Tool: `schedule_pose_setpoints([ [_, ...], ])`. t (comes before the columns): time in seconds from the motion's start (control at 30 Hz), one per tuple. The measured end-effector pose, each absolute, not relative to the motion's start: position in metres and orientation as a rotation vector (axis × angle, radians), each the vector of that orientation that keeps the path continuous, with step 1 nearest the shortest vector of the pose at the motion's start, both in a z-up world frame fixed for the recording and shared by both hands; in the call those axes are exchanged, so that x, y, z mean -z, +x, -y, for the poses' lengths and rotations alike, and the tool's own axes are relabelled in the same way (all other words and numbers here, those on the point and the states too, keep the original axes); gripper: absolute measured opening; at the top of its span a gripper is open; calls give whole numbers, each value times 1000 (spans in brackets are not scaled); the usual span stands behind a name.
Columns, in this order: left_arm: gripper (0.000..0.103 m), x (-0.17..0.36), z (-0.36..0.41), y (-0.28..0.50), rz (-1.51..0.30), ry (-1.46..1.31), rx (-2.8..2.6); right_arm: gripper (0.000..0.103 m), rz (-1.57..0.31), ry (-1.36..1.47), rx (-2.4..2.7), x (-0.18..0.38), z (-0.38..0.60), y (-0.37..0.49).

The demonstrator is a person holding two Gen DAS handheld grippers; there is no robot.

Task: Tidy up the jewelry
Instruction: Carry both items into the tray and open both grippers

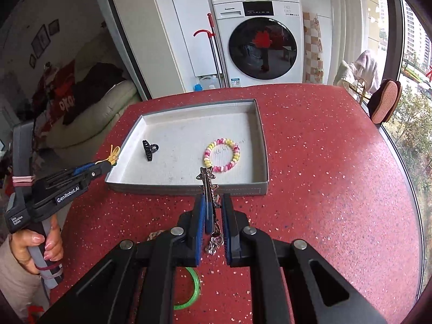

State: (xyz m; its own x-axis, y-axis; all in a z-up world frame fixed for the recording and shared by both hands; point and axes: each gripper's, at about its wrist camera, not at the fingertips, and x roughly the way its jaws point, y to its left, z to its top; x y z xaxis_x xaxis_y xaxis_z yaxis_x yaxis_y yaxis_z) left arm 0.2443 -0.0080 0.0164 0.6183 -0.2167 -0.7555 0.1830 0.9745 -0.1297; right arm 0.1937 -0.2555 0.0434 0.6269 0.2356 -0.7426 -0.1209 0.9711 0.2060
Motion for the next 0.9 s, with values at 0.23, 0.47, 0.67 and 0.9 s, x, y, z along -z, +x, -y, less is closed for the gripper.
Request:
schedule_pose_setpoints([
  [0.23,36,5,20,278,-944,-15,227,13,-907,158,-221,-29,250,251],
  [0.47,36,31,30,301,-1036,9,224,13,-974,211,-208,0,251,294],
  [0.67,36,39,33,314,-1019,30,185,13,-1008,253,-164,23,259,319],
  [0.9,36,48,41,313,-988,87,148,13,-1019,233,-146,39,252,321],
])
